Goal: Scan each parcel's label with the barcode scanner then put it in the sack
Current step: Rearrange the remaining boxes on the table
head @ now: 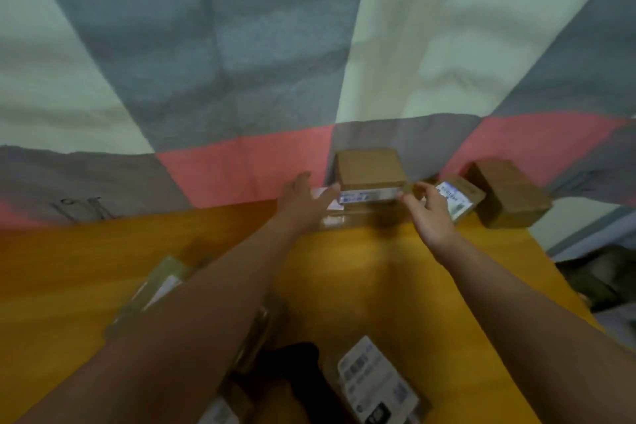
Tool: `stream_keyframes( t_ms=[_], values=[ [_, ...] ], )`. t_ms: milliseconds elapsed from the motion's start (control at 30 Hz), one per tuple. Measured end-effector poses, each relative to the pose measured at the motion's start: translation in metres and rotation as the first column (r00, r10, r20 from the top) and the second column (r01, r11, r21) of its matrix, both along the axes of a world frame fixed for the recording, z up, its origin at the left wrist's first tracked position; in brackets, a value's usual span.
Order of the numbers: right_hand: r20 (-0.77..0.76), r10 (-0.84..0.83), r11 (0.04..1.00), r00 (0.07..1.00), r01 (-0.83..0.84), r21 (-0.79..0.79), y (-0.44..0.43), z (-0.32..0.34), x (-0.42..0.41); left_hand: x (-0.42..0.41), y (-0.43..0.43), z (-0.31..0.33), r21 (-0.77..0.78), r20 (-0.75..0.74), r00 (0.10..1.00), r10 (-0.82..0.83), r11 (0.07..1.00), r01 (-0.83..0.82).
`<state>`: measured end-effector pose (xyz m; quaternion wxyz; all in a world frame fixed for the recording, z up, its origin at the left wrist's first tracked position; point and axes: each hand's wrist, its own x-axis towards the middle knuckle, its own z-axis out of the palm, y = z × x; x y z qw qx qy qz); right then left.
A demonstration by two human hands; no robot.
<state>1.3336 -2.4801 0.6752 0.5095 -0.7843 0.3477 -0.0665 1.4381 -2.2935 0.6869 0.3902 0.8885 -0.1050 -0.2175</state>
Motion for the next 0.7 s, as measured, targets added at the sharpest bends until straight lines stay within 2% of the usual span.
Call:
stream_keyframes(
  t_ms=[133, 300, 500, 700],
  values=[
    [-0.029, -0.006, 0.996, 1.0, 0.009, 0.093, -0.049, -0.022, 0.034, 0.045, -0.049, -0.034, 0.065, -0.105, 0.986, 0.127, 0.991, -0.121],
    [-0.023, 0.043, 0.979, 0.999, -0.038, 0.202, -0.072, -0.042, 0.075, 0.072, -0.056, -0.069, 0.007, -0.206, 0.968, 0.141, 0.99, -0.143],
    [-0.149, 0.201, 0.971, 0.968, -0.176, 0.163, -0.056, -0.049, 0.087, 0.071, -0.05, -0.073, -0.102, -0.298, 0.943, 0.149, 0.977, -0.186],
    [-0.264, 0.238, 0.965, 0.935, -0.198, 0.169, -0.033, -0.043, 0.052, 0.026, -0.021, -0.061, -0.027, -0.355, 0.924, 0.143, 0.986, -0.163]
  ],
)
